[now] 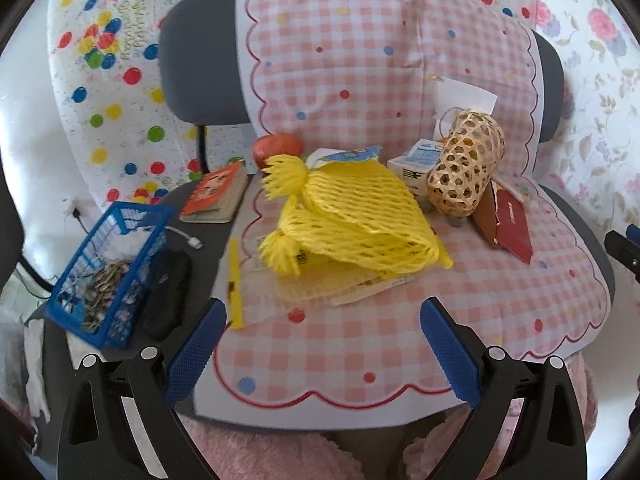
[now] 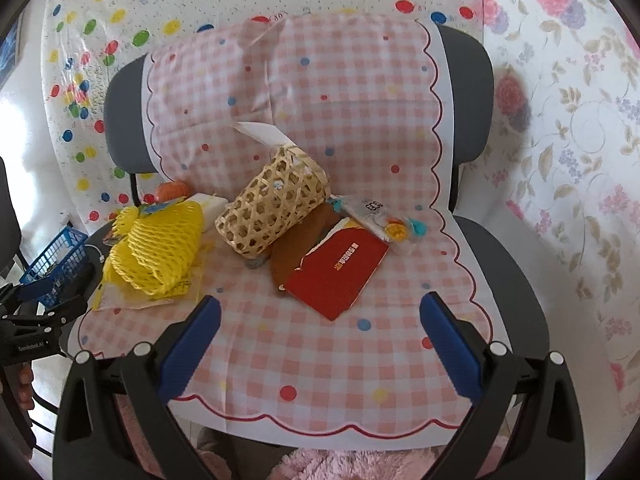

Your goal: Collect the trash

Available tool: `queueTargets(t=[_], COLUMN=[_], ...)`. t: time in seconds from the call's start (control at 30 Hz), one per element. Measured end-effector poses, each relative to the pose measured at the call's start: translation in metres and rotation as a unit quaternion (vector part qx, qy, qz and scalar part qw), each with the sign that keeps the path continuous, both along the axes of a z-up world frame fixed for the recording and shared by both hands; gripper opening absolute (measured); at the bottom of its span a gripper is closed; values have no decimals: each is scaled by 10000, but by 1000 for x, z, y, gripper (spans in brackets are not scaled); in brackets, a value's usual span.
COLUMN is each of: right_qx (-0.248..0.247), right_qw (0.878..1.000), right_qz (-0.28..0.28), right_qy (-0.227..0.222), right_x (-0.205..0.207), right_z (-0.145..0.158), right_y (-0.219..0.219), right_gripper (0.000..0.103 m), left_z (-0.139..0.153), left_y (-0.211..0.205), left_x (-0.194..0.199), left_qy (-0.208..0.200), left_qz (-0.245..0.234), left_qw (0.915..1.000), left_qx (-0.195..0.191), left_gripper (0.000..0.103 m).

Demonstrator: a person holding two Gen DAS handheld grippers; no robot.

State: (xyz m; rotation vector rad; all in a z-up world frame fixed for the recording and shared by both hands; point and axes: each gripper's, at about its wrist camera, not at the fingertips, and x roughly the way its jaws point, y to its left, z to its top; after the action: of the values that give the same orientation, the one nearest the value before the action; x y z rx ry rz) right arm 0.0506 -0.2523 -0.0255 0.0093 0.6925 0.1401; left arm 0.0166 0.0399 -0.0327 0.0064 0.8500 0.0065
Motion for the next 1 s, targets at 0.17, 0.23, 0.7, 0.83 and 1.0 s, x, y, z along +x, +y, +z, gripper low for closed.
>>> queueTargets(t=[0.17, 0.23, 0.7, 0.83, 1.0], right_qx=[-49, -78, -175, -189, -217], right_qw=[10000, 9999, 9998, 9997, 9996], right_qz=[-24, -16, 47, 28, -23], right_qy=[-29, -64, 95, 158, 188], right_x=[12, 15, 36, 38, 37], right_z=[-4, -5, -23, -28, -30], right_y=[-2, -3, -11, -13, -16], right_gripper=[97, 97, 97, 97, 97], left_z=[-8, -14, -42, -46, -45], left_y=[-5, -4, 8, 8, 0], left_x=[31, 45, 124, 142, 158], left_qy=[221, 303, 409, 433, 401], left_qz=[0, 200, 738, 705, 504], left_qw=[9987, 9976, 9888, 9882, 9875], left_qx=[-468, -585, -1234, -1286, -1439], left_gripper=[96, 95, 89, 53, 16])
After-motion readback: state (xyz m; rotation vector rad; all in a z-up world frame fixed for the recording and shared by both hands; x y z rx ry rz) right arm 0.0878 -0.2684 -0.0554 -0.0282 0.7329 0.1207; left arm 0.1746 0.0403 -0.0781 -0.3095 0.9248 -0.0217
